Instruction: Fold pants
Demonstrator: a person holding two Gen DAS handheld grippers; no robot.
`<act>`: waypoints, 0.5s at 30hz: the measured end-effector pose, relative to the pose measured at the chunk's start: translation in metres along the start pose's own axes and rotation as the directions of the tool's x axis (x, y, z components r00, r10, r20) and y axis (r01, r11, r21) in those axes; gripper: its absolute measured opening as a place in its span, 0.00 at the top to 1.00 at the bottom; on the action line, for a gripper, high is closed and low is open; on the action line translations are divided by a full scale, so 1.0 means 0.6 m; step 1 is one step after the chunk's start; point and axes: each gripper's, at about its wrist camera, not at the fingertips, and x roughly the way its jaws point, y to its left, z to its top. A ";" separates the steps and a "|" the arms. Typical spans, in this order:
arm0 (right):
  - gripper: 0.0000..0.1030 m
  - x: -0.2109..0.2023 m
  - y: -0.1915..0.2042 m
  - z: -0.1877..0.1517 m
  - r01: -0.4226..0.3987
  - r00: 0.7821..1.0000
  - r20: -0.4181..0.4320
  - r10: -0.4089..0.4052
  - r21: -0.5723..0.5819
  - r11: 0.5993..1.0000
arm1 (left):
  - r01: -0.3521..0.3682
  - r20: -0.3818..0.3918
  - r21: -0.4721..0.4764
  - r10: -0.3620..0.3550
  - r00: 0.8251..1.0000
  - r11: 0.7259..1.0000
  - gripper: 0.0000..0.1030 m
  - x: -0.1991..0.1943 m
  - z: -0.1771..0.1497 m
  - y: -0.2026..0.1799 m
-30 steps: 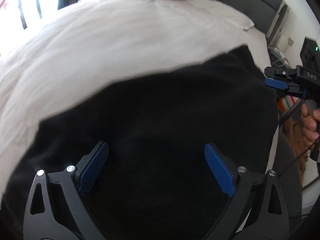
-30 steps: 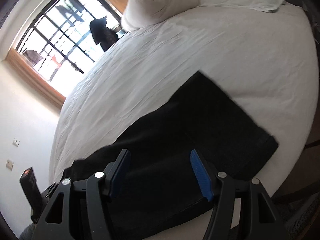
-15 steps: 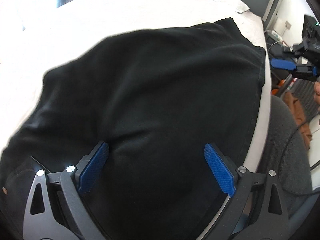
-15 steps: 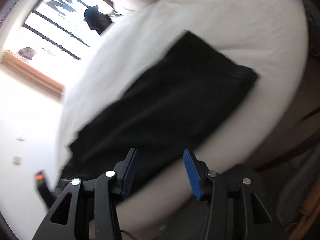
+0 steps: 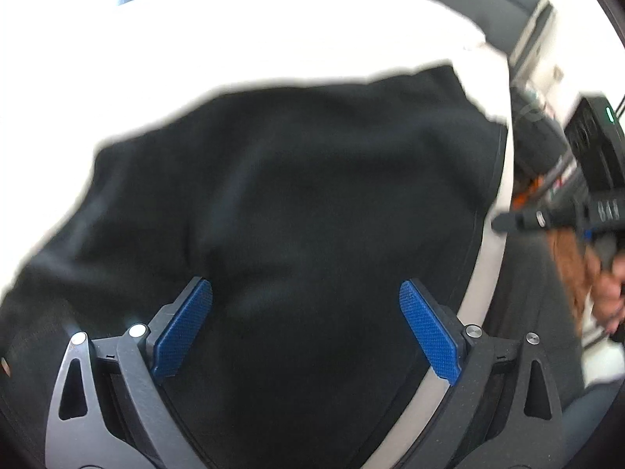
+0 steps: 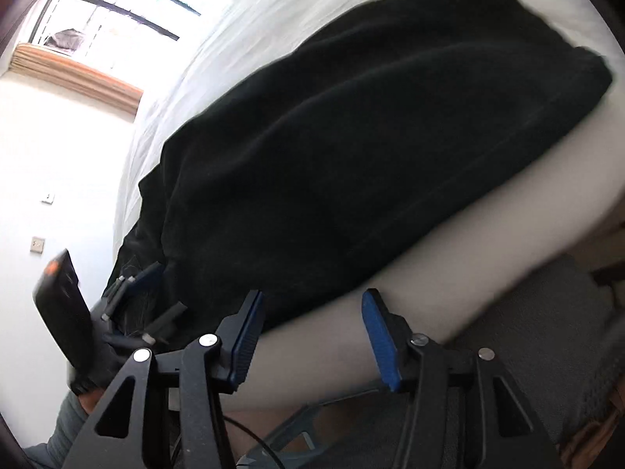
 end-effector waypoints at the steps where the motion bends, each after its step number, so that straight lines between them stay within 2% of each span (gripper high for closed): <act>1: 0.46 -0.014 0.006 0.001 -0.031 0.999 0.031 0.032 -0.017 0.999 | -0.001 0.034 -0.004 0.001 0.999 1.000 0.05 -0.004 0.021 0.004; 3: 0.45 -0.034 0.020 0.008 -0.072 0.994 0.081 0.075 -0.040 0.997 | -0.013 0.063 -0.003 0.013 0.998 1.000 0.05 0.004 0.052 0.014; 4: 0.38 -0.035 0.031 0.017 -0.090 0.991 0.094 0.096 -0.060 0.994 | -0.024 0.066 -0.003 0.024 0.998 1.000 0.05 0.013 0.062 0.018; 5: 0.33 -0.031 0.042 0.028 -0.100 0.989 0.099 0.109 -0.085 0.991 | -0.041 0.060 -0.008 0.041 0.997 0.999 0.05 0.023 0.064 0.029; 7: 0.30 -0.015 0.046 0.045 -0.091 0.988 0.115 0.104 -0.110 0.990 | -0.073 0.008 -0.045 0.073 0.997 0.996 0.05 0.054 0.058 0.054; 9: 0.30 0.010 0.024 0.053 -0.033 0.996 0.085 0.037 -0.050 0.998 | -0.075 0.017 -0.054 0.076 0.997 0.996 0.05 0.058 0.036 0.067; 10: 0.35 0.018 0.020 0.053 -0.030 0.997 0.067 0.031 -0.004 1.000 | -0.078 0.037 -0.040 0.080 0.996 0.996 0.05 0.050 0.021 0.066; 12: 0.39 0.007 0.002 0.048 -0.081 0.994 0.081 0.078 0.029 0.996 | -0.080 0.045 -0.018 0.081 0.996 0.997 0.05 0.034 -0.007 0.062; 14: 0.38 -0.038 -0.024 0.041 -0.044 0.988 0.146 0.040 0.023 0.999 | -0.065 0.048 -0.039 0.067 0.997 0.997 0.05 0.013 -0.026 0.066; 15: 0.38 -0.069 -0.041 0.038 -0.041 0.978 0.207 0.032 0.039 0.998 | -0.055 0.052 -0.061 0.058 0.997 0.997 0.05 0.001 -0.032 0.070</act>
